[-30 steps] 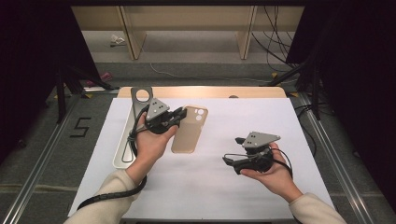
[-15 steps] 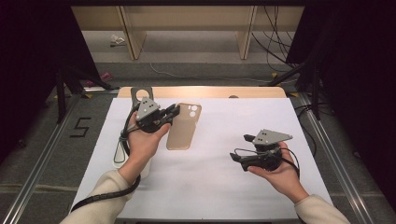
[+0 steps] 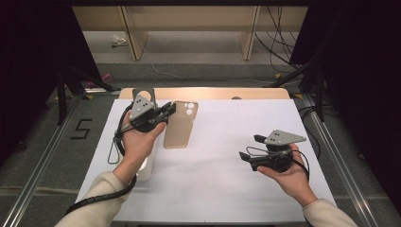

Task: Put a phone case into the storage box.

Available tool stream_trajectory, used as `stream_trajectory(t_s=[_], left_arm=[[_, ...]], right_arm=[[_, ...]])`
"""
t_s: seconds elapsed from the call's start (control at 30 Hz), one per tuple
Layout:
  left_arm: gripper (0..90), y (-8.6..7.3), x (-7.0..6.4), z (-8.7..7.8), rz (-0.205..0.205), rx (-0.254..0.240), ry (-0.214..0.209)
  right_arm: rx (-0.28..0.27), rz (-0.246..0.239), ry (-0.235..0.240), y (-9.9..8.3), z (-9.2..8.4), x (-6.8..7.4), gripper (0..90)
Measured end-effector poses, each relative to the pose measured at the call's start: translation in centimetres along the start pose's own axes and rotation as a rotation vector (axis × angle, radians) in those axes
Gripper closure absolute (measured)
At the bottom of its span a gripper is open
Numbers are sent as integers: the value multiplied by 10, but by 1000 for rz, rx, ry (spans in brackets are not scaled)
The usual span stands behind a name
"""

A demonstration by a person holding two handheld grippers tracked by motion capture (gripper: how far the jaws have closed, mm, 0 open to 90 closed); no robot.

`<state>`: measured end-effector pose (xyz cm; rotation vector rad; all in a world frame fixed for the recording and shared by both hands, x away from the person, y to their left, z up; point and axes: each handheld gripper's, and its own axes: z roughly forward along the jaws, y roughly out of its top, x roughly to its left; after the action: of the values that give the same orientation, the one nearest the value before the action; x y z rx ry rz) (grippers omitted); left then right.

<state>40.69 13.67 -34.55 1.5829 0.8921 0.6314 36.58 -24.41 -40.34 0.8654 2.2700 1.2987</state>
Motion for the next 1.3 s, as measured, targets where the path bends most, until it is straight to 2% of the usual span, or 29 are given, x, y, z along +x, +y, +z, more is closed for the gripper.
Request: stream_trajectory(t_s=[0.47,0.73,1.3], left_arm=[[821,5,12,-6,-3,-25,30],[821,8,24,-10,1,-35,46],[821,12,51,-19,-18,-48,97]], right_arm=[[-13,26,-19,-4,-6,-4,180],[-18,36,-25,-4,-9,-5,180],[-23,50,-33,-7,-11,-8,180]])
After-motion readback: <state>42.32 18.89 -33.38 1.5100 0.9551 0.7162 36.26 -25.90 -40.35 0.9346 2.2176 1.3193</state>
